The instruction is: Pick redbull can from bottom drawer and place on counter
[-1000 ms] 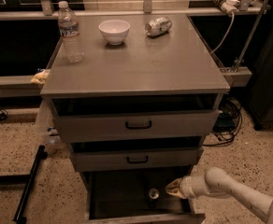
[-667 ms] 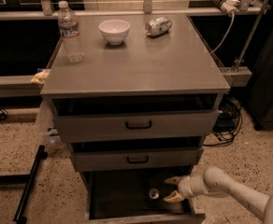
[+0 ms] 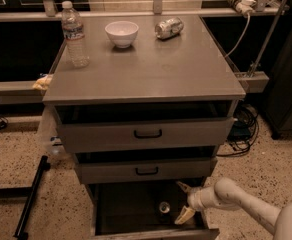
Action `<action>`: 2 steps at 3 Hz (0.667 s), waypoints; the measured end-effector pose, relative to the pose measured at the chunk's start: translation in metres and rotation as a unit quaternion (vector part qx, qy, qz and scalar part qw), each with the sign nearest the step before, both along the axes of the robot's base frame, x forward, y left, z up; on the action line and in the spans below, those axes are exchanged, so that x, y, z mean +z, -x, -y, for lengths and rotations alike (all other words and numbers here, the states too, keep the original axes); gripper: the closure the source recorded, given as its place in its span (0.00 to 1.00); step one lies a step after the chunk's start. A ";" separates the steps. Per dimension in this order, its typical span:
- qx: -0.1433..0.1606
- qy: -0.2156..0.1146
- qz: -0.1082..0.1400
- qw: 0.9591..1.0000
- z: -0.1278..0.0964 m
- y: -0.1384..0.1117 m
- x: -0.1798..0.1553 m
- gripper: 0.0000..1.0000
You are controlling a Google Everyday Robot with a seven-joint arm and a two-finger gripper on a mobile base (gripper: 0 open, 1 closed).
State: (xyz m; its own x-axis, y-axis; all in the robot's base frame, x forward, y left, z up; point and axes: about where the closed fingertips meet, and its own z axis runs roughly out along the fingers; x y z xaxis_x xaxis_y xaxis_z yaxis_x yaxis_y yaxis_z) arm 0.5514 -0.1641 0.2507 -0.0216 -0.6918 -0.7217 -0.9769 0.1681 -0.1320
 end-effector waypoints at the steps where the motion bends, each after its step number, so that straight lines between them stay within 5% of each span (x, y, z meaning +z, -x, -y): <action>1: -0.001 -0.016 0.003 1.000 -0.010 -0.009 -0.009 0.12; 2: 0.003 -0.031 -0.004 0.999 -0.022 -0.013 -0.023 0.24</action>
Offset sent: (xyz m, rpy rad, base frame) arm 0.0205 0.0307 -0.0357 0.0948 0.0175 0.0099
